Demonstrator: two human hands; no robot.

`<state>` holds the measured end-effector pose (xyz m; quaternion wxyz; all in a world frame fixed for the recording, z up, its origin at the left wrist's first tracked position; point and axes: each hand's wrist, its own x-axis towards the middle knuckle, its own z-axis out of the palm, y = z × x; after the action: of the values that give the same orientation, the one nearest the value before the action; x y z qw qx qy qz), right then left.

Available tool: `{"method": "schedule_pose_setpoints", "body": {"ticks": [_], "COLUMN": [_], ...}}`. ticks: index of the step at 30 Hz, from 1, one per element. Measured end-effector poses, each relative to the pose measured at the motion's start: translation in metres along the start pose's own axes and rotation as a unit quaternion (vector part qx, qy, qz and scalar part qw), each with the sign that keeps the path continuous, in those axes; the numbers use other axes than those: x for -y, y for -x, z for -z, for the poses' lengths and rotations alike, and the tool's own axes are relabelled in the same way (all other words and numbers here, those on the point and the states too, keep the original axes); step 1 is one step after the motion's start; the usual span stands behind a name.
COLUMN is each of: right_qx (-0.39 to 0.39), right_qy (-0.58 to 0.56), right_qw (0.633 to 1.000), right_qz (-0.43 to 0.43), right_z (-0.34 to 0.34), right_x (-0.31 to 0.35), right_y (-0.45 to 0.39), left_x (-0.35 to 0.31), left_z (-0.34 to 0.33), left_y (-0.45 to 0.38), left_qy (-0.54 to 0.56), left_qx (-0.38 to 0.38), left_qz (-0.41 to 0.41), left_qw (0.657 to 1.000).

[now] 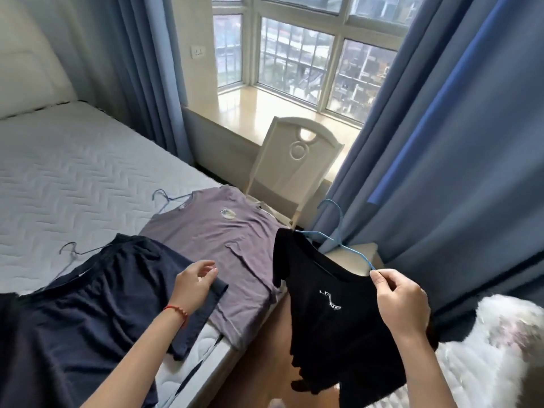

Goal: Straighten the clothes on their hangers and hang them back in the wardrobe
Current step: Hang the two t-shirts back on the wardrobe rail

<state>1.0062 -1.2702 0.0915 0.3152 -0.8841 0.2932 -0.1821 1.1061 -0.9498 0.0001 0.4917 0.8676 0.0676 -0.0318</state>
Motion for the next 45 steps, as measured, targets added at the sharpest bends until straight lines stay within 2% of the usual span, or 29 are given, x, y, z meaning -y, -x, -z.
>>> {"method": "schedule_pose_setpoints", "body": {"ticks": [4, 10, 16, 21, 29, 39, 45], "right_qx": [0.036, 0.079, 0.113, 0.125, 0.2, 0.241, 0.26], "right_qy": [-0.013, -0.023, -0.008, 0.013, 0.054, 0.082, 0.073], "right_qw": [0.998, 0.994, 0.99, 0.986, 0.963, 0.936, 0.93], "right_qz": [0.053, 0.079, 0.09, 0.111, 0.17, 0.242, 0.249], "right_z": [-0.009, -0.043, -0.084, -0.135, -0.256, -0.387, -0.43], "right_x": [0.008, 0.028, 0.051, 0.08, 0.126, 0.135, 0.117], "right_y": [-0.07, -0.143, -0.205, -0.268, -0.351, -0.394, -0.42], "left_x": [-0.023, -0.033, -0.025, 0.002, 0.058, 0.165, 0.203], "left_z": [-0.01, -0.003, -0.003, -0.015, -0.03, -0.059, -0.081], "left_y": [-0.032, -0.088, -0.189, -0.305, -0.452, -0.559, -0.611], "left_qy": [-0.001, -0.014, 0.021, 0.107, 0.165, 0.123, 0.18], "left_qx": [-0.053, -0.102, -0.122, -0.135, -0.161, -0.164, -0.16], "left_qz": [0.018, 0.065, 0.102, 0.158, 0.265, 0.379, 0.417], "left_qw": [0.998, 0.993, 0.987, 0.972, 0.936, 0.903, 0.876]}}
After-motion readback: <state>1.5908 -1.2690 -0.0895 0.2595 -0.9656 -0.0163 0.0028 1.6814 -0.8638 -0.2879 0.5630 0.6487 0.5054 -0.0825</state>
